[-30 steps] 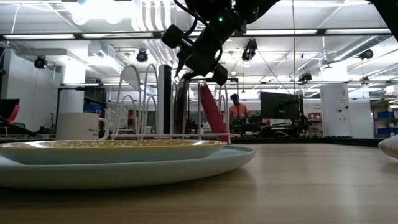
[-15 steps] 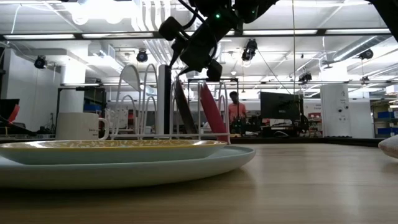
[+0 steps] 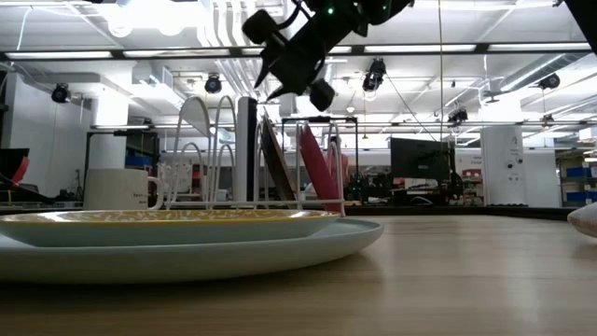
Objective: Sort dishes
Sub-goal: Put the yellow patterned plate into the dish rack
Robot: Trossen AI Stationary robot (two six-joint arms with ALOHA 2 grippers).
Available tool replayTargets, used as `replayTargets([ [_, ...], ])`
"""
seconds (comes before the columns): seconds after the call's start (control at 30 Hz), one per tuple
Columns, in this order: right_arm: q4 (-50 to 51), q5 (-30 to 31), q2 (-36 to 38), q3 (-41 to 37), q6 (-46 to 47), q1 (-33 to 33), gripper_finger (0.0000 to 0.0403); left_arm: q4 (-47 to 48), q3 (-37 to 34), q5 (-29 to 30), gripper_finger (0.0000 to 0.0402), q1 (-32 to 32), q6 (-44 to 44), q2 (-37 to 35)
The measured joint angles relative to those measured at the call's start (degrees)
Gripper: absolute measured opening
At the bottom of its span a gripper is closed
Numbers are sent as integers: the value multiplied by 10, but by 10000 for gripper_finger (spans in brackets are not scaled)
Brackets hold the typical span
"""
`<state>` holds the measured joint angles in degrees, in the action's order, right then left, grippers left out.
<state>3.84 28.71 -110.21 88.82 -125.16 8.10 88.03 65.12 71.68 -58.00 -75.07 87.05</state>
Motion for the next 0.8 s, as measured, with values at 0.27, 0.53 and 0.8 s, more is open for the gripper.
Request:
replayTargets([
  [0.27,2,94,39,0,113,-6,114,-2,0,0,0,0,0,0],
  [0.53,28,207,86,0,528,-7,83,-15,0,17,0,1,0,0],
  [0.8,225,144,176,0,898,40,18,-31,0,49,0,8,0,0],
])
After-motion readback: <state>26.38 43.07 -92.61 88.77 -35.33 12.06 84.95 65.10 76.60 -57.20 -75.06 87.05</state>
